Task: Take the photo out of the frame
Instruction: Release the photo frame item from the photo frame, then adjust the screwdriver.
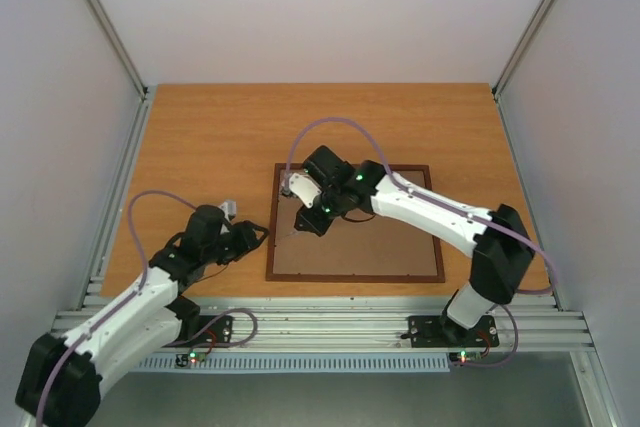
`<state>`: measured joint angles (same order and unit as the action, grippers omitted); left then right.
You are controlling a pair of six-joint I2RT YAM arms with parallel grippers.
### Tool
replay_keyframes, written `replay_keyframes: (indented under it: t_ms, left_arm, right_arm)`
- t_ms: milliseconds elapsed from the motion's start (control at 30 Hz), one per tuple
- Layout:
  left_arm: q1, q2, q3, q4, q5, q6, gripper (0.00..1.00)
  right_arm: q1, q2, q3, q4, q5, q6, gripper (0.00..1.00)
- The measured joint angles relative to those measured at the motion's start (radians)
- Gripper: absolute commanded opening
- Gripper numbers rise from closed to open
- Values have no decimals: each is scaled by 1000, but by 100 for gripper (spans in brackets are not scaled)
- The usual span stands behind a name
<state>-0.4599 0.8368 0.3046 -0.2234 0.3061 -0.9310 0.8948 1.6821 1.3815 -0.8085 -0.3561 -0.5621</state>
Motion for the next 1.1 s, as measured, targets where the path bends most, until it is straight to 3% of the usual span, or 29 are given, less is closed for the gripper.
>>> replay_keyframes:
  t_ms: [67, 167, 400, 700, 867, 1100]
  left_arm:
    - [0, -75, 0, -15, -6, -32, 64]
    - [0, -188, -9, -20, -9, -98, 71]
    - [0, -356, -56, -7, -25, -256, 74]
    - [0, -364, -143, 121, -18, -425, 72]
    - [0, -334, -153, 225, -15, -472, 64]
    - [0, -333, -154, 318, -26, -500, 36]
  right_arm:
    - [0, -61, -39, 51, 10, 28, 1]
    - [2, -132, -109, 145, 33, 73, 1]
    - [36, -236, -304, 397, 105, 202, 1]
    - [92, -314, -454, 693, 162, 310, 1]
    - [122, -315, -495, 808, 196, 343, 1]
    - [150, -315, -560, 956, 204, 399, 1]
